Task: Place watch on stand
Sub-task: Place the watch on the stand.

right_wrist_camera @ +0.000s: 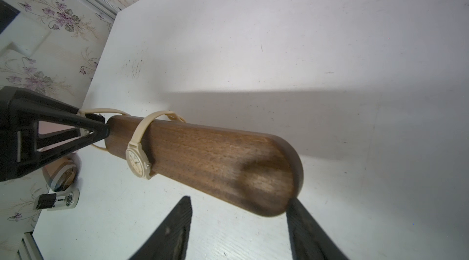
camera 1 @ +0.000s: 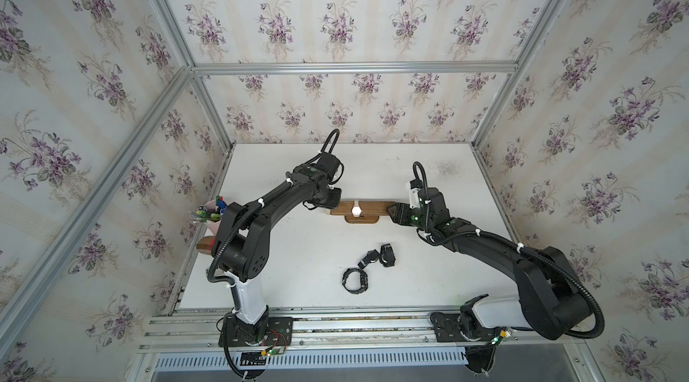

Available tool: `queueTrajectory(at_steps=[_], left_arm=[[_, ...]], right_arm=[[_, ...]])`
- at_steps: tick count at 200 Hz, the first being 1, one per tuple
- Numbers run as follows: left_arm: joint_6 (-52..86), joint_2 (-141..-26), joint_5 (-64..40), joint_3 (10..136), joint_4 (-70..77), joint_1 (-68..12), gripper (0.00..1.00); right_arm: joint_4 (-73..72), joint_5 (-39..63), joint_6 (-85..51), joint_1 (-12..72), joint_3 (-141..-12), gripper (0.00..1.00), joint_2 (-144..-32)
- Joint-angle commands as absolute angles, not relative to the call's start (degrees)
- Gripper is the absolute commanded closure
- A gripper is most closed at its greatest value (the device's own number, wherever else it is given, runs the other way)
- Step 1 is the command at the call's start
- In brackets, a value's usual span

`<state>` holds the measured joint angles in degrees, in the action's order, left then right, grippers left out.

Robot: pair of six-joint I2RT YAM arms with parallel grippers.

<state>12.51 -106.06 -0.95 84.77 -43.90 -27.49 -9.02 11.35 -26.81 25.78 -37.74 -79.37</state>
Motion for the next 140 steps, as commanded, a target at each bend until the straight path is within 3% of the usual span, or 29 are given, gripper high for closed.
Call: queueTrajectory(at_steps=[1, 140], left_arm=[[12.04, -106.22, -1.32, 85.19, -44.84, -27.66, 0.72], [12.48, -108.43, 0.09, 88.89, -47.46, -29.00, 0.69]], right_arm=[[-11.20, 12.13, -25.70, 26.11, -38.14, 0.38, -79.71], [-5.41, 5.71, -23.81, 24.64, -40.83, 0.31, -78.96]])
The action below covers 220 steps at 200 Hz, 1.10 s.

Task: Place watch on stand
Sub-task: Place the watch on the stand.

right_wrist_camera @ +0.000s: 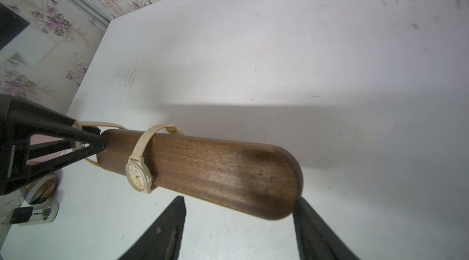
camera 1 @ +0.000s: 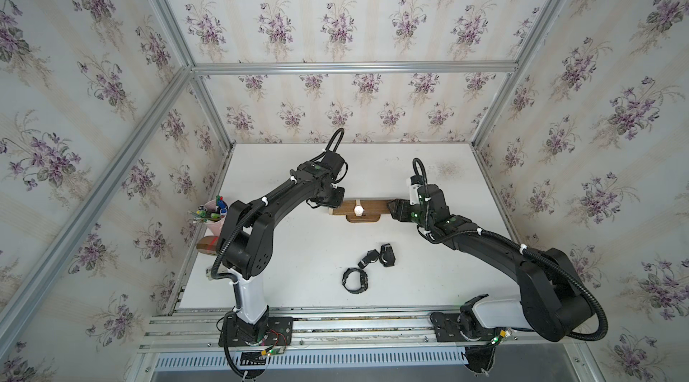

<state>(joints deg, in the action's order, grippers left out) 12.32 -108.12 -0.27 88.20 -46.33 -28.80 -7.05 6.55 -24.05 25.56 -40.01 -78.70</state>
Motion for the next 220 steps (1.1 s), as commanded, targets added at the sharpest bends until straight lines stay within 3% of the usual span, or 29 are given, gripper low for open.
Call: queueTrajectory(at_steps=[1, 220], left_arm=[[12.44, -108.49, 0.09, 88.87, -47.46, -29.00, 0.69], [13.19, -112.44, 2.19, 95.60, -51.64, -31.84, 0.64]], right_arm=[[-5.43, 5.67, -23.81, 24.62, -40.85, 0.31, -78.99], [-13.17, 11.03, -27.48, 20.74, -38.75, 0.29, -80.62]])
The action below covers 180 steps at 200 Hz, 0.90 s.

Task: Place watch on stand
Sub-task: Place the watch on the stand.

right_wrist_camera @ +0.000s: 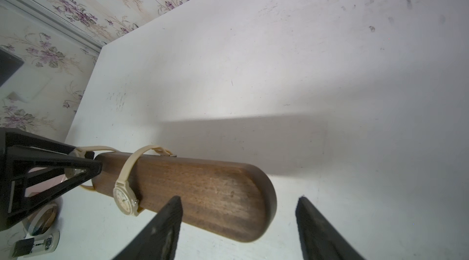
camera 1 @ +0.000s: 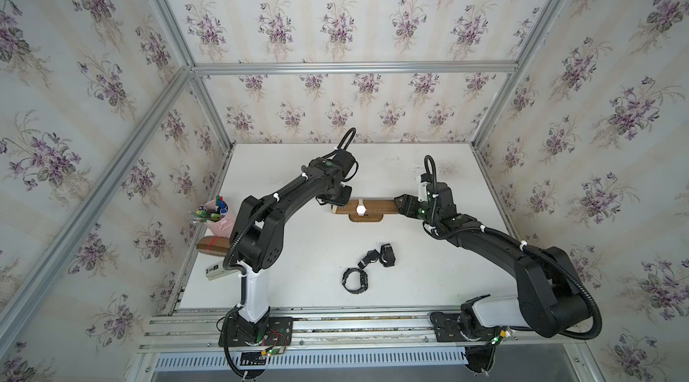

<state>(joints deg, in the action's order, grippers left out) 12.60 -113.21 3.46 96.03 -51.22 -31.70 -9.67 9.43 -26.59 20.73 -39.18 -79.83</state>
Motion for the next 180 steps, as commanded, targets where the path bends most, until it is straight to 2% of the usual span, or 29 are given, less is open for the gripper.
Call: queueTrajectory(at_steps=[1, 34, 83, 123, 169, 180], left_arm=[[13.23, -112.38, 2.15, 95.57, -51.62, -31.87, 0.64], [13.65, -111.65, 1.59, 94.01, -50.62, -32.17, 0.65], [13.31, -111.09, 0.26, 92.05, -49.62, -32.28, 0.61], [13.54, -111.46, 0.18, 91.76, -49.17, -32.33, 0.57], [13.40, -111.49, 0.44, 92.06, -48.91, -32.33, 0.56], [13.38, -111.21, 0.61, 91.94, -48.65, -32.29, 0.53]], right_arm=[[-13.35, 11.14, -27.54, 20.79, -38.67, 0.29, -80.70], [-16.26, 12.93, -28.38, 21.19, -37.72, 0.37, -82.40], [-16.69, 12.57, -28.46, 22.20, -37.36, 0.47, -82.53], [-16.97, 12.31, -28.83, 22.67, -37.35, 0.51, -82.88], [-16.29, 11.06, -29.22, 22.69, -37.36, 0.53, -82.97], [-15.81, 9.53, -29.50, 22.63, -37.33, 0.52, -82.93]])
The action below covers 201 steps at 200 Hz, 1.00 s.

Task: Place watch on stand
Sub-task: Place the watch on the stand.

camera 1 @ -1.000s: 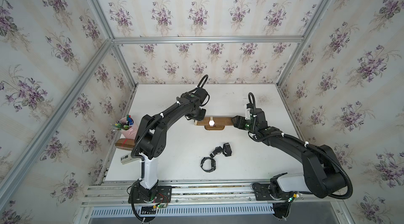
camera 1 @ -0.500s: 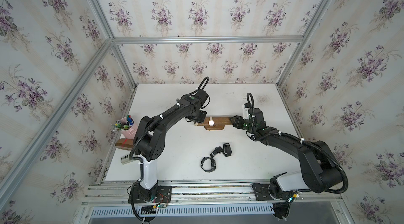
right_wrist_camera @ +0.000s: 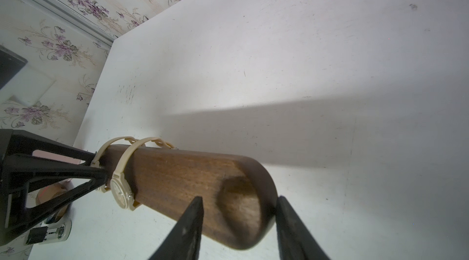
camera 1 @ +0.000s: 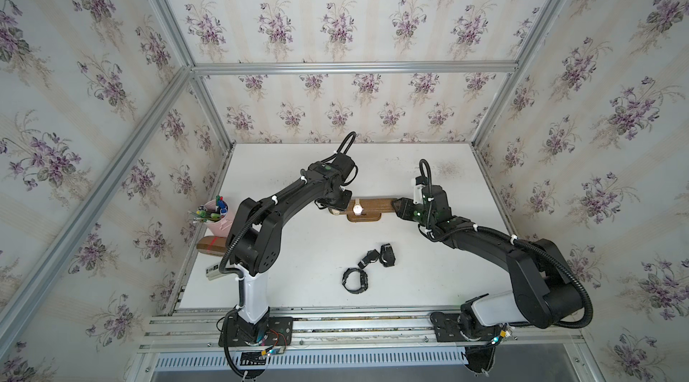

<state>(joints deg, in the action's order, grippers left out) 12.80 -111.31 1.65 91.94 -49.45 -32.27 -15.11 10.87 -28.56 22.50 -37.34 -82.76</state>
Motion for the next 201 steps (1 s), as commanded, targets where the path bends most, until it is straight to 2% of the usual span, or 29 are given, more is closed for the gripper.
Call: queueTrajectory(at_steps=[1, 16, 43, 69, 78, 106, 179, 183, 201], left_arm=[[13.32, -111.15, 0.61, 91.93, -48.63, -32.32, 0.53], [13.18, -110.25, 1.00, 91.43, -47.59, -32.34, 0.46], [13.61, -108.35, 1.30, 90.06, -45.34, -31.80, 0.46], [14.12, -106.26, -1.28, 87.24, -41.89, -31.63, 0.46], [14.55, -105.60, -1.71, 85.99, -40.70, -31.57, 0.41], [15.52, -103.60, -1.14, 82.71, -38.66, -30.95, 0.37], [15.68, -104.59, -4.51, 80.94, -37.03, -30.18, 0.44], [15.70, -104.67, -4.64, 80.95, -37.00, -30.23, 0.49], [15.71, -105.02, -5.18, 81.42, -37.02, -30.23, 0.52]], right_arm=[[-15.73, 9.42, -29.51, 22.65, -37.34, 0.52, -82.86], [-14.99, 7.72, -29.60, 22.65, -37.45, 0.51, -82.88], [-14.85, 7.29, -29.46, 22.65, -37.24, 0.49, -82.11], [-14.74, 7.64, -29.43, 22.71, -37.44, 0.52, -81.99], [-14.77, 7.86, -29.42, 22.69, -37.53, 0.52, -82.08], [-14.76, 8.25, -29.32, 22.74, -37.63, 0.52, -82.20], [-15.31, 9.71, -28.87, 23.29, -37.44, 0.51, -82.44], [-15.38, 9.68, -28.89, 23.37, -37.44, 0.51, -82.51], [-15.39, 9.81, -28.91, 23.79, -37.68, 0.47, -83.00]])
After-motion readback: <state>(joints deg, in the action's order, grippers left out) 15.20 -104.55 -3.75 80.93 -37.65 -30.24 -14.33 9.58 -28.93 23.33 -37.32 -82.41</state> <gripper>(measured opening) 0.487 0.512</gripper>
